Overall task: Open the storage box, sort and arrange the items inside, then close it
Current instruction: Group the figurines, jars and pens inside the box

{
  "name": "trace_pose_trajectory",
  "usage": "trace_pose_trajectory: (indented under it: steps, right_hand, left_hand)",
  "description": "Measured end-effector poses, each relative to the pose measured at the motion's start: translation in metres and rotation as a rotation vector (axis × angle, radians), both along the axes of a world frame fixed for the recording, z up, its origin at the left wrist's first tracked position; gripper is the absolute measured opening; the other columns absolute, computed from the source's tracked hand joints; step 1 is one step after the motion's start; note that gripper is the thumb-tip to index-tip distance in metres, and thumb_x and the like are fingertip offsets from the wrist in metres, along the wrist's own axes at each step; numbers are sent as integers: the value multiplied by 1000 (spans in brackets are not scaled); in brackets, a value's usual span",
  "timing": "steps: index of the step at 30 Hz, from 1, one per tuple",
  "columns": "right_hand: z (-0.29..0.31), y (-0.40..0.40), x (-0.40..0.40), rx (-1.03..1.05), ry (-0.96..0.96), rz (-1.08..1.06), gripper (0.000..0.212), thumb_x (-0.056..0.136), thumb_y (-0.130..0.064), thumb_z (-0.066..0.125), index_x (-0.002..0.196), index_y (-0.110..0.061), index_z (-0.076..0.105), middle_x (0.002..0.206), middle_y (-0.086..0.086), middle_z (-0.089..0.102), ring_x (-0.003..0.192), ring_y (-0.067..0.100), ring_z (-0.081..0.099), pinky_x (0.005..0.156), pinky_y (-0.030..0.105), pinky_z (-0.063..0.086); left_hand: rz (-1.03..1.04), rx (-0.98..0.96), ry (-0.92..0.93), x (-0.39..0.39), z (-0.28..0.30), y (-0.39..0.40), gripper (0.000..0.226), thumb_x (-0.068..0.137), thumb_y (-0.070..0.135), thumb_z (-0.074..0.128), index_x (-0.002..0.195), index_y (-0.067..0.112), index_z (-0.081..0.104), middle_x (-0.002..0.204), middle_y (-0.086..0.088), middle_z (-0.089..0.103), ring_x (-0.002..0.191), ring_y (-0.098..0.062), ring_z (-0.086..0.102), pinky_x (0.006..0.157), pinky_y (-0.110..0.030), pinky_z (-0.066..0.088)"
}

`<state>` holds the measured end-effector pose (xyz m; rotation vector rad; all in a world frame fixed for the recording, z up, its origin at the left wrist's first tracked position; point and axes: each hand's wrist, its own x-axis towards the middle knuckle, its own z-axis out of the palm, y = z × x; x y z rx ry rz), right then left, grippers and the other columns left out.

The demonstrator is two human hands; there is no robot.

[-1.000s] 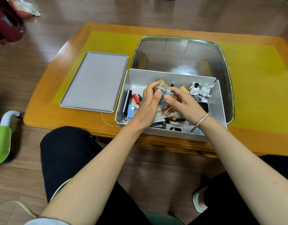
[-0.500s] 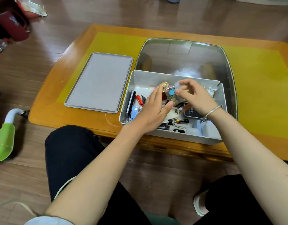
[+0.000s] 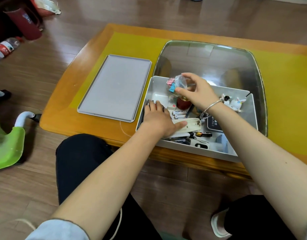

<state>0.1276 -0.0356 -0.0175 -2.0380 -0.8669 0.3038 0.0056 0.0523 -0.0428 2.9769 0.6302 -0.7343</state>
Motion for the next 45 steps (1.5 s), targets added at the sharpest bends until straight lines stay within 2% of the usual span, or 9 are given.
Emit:
trace_pose_trajectory:
  steps: [5, 10, 13, 17, 21, 26, 33, 40, 45]
  right_hand:
    - [-4, 12, 1, -80, -66, -2, 48, 81, -36, 69, 123, -15, 57, 109, 2, 64, 89, 9, 55, 86, 27, 47]
    - [-4, 23, -4, -155, -153, 40, 57, 78, -41, 70, 126, -15, 53, 116, 3, 64, 103, 17, 59, 93, 31, 47]
    - [0, 25, -2, -151, -153, 5, 56, 79, -42, 70, 125, -15, 54, 115, 3, 65, 105, 19, 59, 92, 29, 45]
    - [1, 22, -1, -232, -234, 34, 57, 81, -42, 67, 128, -15, 51, 123, 5, 62, 112, 23, 57, 98, 36, 43]
    - [2, 23, -2, -364, -365, 112, 61, 84, -48, 60, 135, -18, 44, 133, 3, 55, 120, 25, 52, 102, 46, 38]
    - [-2, 32, -8, -481, -527, 198, 60, 87, -49, 53, 138, -21, 39, 135, 3, 52, 123, 25, 49, 97, 43, 32]
    - [-15, 35, -7, -505, -498, 252, 59, 88, -42, 56, 140, -22, 35, 141, 0, 47, 130, 21, 42, 102, 41, 28]
    - [-18, 35, -8, -514, -519, 292, 62, 90, -41, 54, 144, -20, 32, 144, 3, 42, 133, 22, 38, 103, 40, 29]
    - [-16, 37, -9, -487, -505, 301, 57, 88, -39, 58, 139, -19, 43, 137, 7, 50, 128, 26, 44, 106, 41, 33]
  left_hand:
    - [-4, -7, -3, -14, 2, -5, 104, 76, 87, 7, 151, 17, 23, 157, -17, 15, 144, -38, 8, 113, -52, 9]
    - [-36, -40, -71, -8, -2, -1, 102, 78, 85, 7, 153, 17, 9, 160, -14, 3, 146, -36, -5, 116, -55, -6]
    - [-2, -100, -61, 8, -3, 5, 103, 77, 86, 8, 153, 18, 0, 160, -14, -4, 146, -36, -8, 117, -54, -3]
    - [5, -113, 23, 19, -7, 8, 106, 74, 89, 8, 152, 20, -8, 160, -15, -4, 146, -37, -5, 116, -51, 2]
    - [1, -70, 63, 12, -11, 6, 118, 67, 93, 5, 153, 13, 0, 160, -15, 2, 147, -35, 0, 116, -50, 5]
    - [-16, -52, 50, 11, -7, 5, 117, 65, 95, 5, 153, 18, 10, 160, -15, 8, 146, -36, 6, 115, -51, 6]
    - [-30, -1, 42, 10, -4, 3, 113, 71, 92, 9, 153, 16, 8, 160, -15, 8, 146, -35, 6, 116, -47, 6]
    - [-5, -13, 79, 3, 2, -6, 113, 68, 94, 8, 153, 20, 13, 160, -13, 2, 146, -36, -3, 115, -50, -2]
    - [-8, -20, 94, 0, 4, -7, 112, 68, 93, 6, 154, 21, 11, 160, -17, 3, 147, -35, -2, 115, -52, -4]
